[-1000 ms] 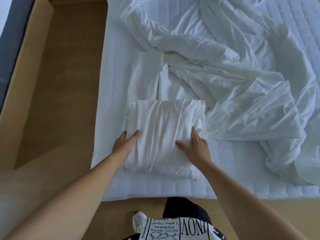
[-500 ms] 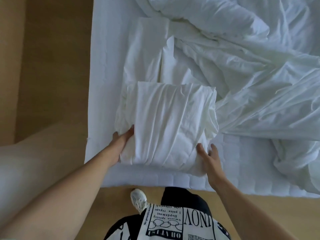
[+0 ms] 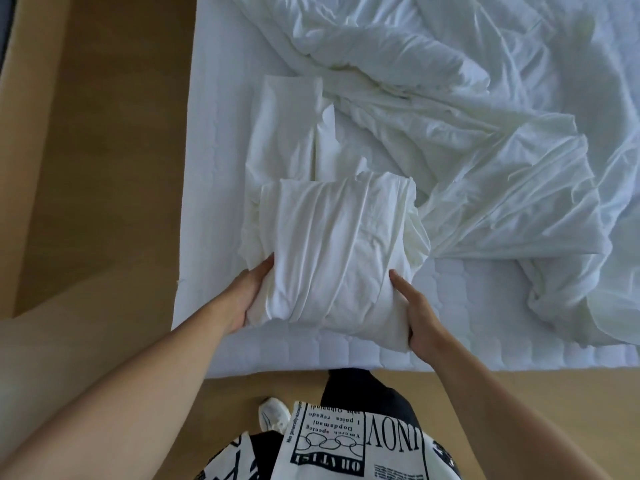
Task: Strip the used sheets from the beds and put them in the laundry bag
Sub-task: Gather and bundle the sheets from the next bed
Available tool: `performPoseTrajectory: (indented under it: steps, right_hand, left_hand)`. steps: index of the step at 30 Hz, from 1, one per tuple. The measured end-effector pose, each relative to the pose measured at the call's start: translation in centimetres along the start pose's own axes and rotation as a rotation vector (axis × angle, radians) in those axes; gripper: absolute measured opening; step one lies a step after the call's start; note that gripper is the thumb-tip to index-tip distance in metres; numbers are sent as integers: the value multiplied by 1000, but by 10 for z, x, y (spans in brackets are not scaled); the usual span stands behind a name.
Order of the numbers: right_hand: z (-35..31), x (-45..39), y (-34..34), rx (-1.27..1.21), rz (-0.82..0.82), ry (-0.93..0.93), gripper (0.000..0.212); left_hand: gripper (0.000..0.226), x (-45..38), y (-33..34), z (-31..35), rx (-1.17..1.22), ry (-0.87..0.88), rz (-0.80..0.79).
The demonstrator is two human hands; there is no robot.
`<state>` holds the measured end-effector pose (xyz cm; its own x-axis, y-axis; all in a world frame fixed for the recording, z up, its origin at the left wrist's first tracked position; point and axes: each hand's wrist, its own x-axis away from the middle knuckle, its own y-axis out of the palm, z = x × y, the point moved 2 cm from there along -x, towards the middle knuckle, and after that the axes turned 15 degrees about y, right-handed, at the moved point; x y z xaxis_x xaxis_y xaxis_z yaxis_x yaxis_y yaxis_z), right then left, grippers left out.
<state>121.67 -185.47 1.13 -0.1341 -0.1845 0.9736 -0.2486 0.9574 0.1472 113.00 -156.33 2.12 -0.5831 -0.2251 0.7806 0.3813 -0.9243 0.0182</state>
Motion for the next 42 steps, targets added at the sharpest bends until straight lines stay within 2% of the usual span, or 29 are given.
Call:
performPoseTrajectory:
  steps: [1, 4, 8, 14, 19, 22, 25, 26, 28, 30, 31, 35, 37, 38, 40, 42]
  right_hand:
    - [5, 9, -1, -8, 0, 8, 49]
    - [29, 31, -8, 0, 30, 39, 55]
    - [62, 64, -9, 25, 64, 70, 60]
    - [98, 109, 8, 39, 98, 53, 45]
    - [90, 124, 21, 36, 118, -25, 47]
    - [68, 123, 26, 22, 142, -48, 57]
    - [34, 118, 35, -66, 110, -62, 52]
    - [19, 114, 40, -57, 105, -67, 57]
    - [-13, 103, 50, -18, 114, -82, 77]
    - [-43, 89, 63, 16, 122, -84, 86]
    - [-57, 82, 70, 29, 127, -87, 85]
    - [-106, 46, 102, 38, 107, -155, 61]
    - [-128, 27, 115, 56, 126, -191, 51]
    - [-139, 19, 121, 86, 158, -215, 52]
    - [-157, 6, 132, 203, 264, -274, 75]
    - [-163, 0, 145, 489, 445, -376, 100]
  left_hand:
    - [79, 9, -3, -2, -23, -4, -7]
    - [79, 41, -11, -14, -92, -49, -42]
    - [58, 88, -20, -26, -194, -97, -85]
    - [33, 140, -41, -36, -375, -161, -119]
    - [24, 150, -61, -36, -289, -159, -99]
    - [27, 140, -67, -25, -146, -103, 6]
    - [14, 125, -62, -4, 67, -59, 113]
    - [13, 117, -60, 5, 134, -49, 148]
    - [26, 96, -57, 25, 203, -41, 210]
    - [52, 69, -57, 41, 205, -38, 300]
    - [63, 56, -56, 46, 197, -39, 346]
    - [72, 11, -49, 59, 123, 62, 377]
    - [103, -9, -48, 53, -33, 125, 387]
    - [118, -16, -45, 53, -144, 158, 359]
    - [135, -33, -33, 50, -368, 199, 300]
    - [140, -50, -18, 50, -556, 189, 271]
